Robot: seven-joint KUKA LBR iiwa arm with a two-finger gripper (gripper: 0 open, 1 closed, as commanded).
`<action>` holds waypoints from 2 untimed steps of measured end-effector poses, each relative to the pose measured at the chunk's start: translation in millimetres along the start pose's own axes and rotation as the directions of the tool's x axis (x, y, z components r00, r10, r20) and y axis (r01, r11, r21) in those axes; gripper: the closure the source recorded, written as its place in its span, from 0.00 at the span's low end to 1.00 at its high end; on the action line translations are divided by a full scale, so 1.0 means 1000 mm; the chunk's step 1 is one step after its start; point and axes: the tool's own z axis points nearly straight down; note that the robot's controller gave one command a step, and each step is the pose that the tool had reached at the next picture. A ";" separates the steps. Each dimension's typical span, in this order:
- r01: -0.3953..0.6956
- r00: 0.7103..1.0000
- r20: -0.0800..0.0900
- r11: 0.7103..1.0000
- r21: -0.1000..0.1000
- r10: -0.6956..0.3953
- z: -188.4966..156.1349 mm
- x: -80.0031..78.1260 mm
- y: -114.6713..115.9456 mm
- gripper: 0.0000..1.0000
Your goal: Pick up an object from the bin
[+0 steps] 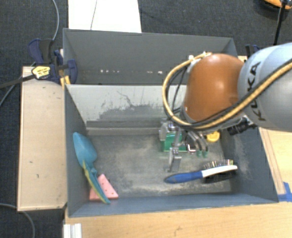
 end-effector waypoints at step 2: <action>0.053 0.999 0.012 0.999 -0.002 -0.053 0.019 -0.035 -0.026 0.00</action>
Offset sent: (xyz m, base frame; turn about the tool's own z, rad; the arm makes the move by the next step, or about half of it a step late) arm 0.0625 -0.0531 -0.0460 -0.0974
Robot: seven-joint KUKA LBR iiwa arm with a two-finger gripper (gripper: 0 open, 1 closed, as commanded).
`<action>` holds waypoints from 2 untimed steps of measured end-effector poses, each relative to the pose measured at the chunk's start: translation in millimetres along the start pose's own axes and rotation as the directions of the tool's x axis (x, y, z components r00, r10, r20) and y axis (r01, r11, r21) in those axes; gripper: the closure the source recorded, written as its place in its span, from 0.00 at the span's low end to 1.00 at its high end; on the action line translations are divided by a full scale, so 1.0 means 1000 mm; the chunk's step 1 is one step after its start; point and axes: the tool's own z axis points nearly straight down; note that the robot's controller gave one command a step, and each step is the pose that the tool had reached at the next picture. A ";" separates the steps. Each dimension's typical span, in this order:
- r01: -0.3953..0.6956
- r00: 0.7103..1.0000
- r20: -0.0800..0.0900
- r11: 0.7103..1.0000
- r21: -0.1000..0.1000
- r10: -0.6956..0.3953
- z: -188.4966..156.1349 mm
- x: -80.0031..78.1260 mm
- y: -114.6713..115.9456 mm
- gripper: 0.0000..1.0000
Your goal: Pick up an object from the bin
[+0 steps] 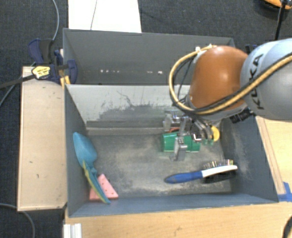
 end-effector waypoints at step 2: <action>-0.105 0.994 0.000 0.994 -0.001 0.105 0.055 -0.013 -0.045 0.00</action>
Offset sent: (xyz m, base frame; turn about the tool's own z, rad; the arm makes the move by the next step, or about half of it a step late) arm 0.0221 -0.0556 -0.0663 0.1364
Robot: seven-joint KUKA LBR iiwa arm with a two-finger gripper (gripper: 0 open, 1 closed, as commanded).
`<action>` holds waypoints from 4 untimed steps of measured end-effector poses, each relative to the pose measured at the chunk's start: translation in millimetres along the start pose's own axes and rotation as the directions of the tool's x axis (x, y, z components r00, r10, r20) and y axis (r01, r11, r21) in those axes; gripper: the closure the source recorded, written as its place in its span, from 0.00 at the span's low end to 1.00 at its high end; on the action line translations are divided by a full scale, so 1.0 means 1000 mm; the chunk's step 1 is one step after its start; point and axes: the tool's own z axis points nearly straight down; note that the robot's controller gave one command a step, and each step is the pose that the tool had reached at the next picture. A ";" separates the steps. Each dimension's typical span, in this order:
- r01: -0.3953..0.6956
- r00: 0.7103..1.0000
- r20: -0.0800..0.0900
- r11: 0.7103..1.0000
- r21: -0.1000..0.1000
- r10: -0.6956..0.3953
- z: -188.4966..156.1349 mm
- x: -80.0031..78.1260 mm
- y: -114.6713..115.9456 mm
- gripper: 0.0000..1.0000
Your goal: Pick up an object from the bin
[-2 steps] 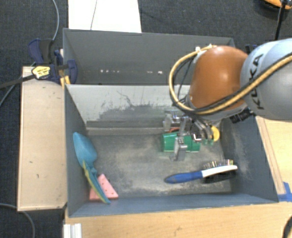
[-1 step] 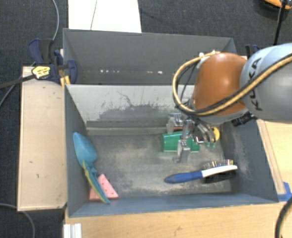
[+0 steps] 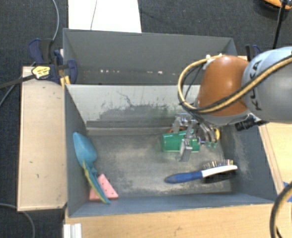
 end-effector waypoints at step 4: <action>-0.094 0.996 0.008 0.996 -0.001 0.094 0.048 -0.016 -0.018 1.00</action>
Offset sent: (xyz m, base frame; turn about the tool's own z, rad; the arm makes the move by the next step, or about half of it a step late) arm 0.0119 0.0012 -0.0315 0.0258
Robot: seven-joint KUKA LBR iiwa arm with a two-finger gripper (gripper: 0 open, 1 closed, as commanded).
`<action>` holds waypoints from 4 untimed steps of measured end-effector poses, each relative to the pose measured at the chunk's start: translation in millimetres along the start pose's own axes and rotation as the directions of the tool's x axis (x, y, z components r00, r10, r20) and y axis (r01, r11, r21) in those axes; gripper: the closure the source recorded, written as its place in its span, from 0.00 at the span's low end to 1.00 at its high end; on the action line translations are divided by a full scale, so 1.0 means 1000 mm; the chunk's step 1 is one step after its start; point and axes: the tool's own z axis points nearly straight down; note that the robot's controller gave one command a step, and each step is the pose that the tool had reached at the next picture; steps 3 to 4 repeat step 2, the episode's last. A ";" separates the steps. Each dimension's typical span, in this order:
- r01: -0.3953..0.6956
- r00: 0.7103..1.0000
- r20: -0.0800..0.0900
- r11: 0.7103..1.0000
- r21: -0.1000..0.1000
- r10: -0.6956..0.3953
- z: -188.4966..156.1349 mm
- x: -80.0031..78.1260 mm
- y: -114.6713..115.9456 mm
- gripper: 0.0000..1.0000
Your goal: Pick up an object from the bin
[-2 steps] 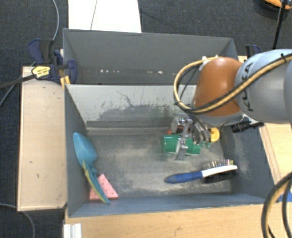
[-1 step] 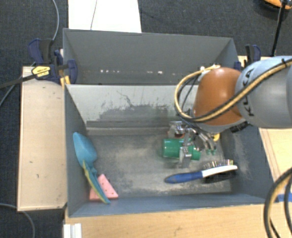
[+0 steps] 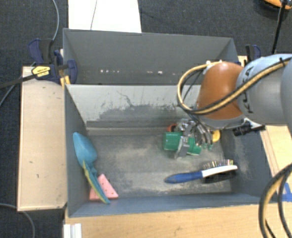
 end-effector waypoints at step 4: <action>0.026 1.000 0.003 1.000 -0.001 -0.026 -0.132 0.018 -0.001 1.00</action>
Offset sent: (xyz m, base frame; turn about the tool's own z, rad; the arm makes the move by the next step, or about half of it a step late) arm -0.0207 0.0015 0.1311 -0.0308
